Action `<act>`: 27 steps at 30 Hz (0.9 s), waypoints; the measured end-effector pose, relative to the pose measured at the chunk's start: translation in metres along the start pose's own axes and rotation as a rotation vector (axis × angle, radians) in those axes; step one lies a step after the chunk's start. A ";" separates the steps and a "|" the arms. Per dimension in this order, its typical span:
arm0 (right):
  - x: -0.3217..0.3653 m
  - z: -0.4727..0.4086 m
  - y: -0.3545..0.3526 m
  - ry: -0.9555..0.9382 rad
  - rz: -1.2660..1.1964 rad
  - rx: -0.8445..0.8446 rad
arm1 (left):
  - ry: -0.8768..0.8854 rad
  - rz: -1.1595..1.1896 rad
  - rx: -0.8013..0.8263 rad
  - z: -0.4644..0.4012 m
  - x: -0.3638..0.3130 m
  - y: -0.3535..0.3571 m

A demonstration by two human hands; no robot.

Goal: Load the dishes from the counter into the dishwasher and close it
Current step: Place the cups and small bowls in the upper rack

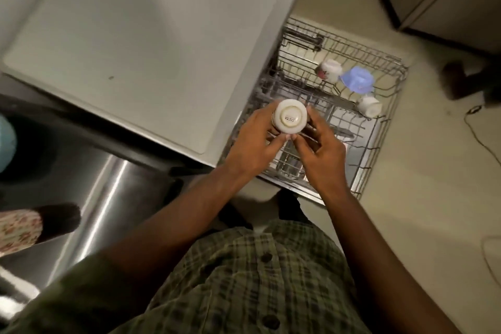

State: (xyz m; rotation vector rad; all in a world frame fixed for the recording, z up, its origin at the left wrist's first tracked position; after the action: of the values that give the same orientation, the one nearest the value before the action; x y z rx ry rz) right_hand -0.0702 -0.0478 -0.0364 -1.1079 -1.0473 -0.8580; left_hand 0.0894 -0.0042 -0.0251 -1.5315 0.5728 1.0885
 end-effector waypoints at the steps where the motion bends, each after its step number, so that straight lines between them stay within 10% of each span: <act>1: -0.011 -0.004 -0.010 0.027 0.002 -0.025 | -0.001 0.015 0.035 -0.006 0.001 0.017; 27: -0.247 -0.059 -0.121 0.603 0.073 -0.296 | -0.304 -0.060 0.672 -0.065 0.079 0.309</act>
State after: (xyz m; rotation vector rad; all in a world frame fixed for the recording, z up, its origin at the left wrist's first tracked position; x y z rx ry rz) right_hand -0.2417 -0.1256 -0.2448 -1.0240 -0.3842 -1.2164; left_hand -0.1086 -0.1320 -0.2499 -0.7800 0.5957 0.9295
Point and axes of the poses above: each hand's wrist, its own z-axis away from the middle knuckle, its own y-axis out of the palm, x = y × z, the point moved 8 cm from there along -z, towards the middle knuckle, and after that the axes turned 6 degrees about -x, right-handed, at the moved point
